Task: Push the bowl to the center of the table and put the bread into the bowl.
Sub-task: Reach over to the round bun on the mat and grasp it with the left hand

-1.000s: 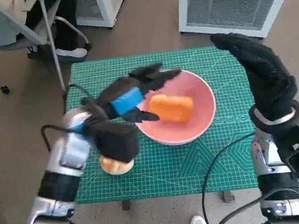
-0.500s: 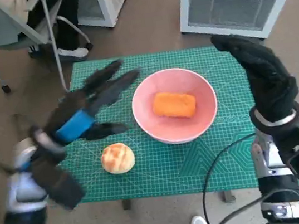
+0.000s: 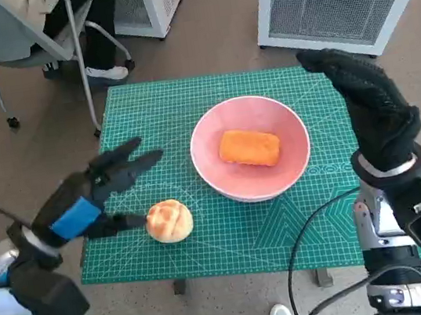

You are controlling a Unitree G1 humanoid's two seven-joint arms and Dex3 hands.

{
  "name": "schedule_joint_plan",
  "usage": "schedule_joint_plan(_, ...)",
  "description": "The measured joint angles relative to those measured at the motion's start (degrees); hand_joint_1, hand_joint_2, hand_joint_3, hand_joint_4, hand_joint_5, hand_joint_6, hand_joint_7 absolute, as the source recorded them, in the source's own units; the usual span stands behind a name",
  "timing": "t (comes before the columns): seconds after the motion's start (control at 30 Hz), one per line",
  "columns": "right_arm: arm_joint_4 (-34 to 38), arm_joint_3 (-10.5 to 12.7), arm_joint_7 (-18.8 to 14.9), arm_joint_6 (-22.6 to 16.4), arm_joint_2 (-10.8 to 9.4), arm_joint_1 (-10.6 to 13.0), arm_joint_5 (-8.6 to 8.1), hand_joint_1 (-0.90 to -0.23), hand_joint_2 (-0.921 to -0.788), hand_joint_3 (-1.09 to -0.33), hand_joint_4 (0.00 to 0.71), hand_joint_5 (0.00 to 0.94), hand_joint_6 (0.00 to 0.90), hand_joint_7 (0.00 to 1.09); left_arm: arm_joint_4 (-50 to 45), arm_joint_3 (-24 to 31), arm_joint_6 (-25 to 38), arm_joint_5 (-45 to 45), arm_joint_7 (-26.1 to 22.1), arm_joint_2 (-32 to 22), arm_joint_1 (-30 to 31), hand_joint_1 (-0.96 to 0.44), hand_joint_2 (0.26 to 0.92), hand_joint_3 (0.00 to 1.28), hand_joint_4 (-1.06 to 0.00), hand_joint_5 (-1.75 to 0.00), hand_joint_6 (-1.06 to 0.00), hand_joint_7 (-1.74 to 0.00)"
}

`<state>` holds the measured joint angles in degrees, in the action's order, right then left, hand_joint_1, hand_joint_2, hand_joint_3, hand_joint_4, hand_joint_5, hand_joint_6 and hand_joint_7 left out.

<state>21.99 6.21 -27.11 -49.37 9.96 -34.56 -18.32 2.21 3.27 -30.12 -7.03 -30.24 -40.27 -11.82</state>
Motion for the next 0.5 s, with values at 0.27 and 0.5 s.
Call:
schedule_joint_plan(0.27, 0.51, 0.02, -0.64, 0.05, -0.05, -0.2, -0.2, -0.598, -0.921, -0.748, 0.256, 0.001, 0.001, 0.65, 1.53, -2.19, 0.49, -2.2, -0.8, -0.13, 0.26, -0.36, 0.873, 0.0, -0.27, 0.0, -0.4, -0.01)
schedule_joint_plan(0.5, 0.57, 0.1, -1.19, 0.09, -0.02, -0.41, -0.93, -0.597, -0.921, -0.749, 0.256, 0.001, 0.001, 0.65, 5.02, -6.11, 3.1, -4.97, -2.12, -0.04, -0.54, -0.35, 0.869, 0.0, -0.25, 0.0, -0.38, 0.0)
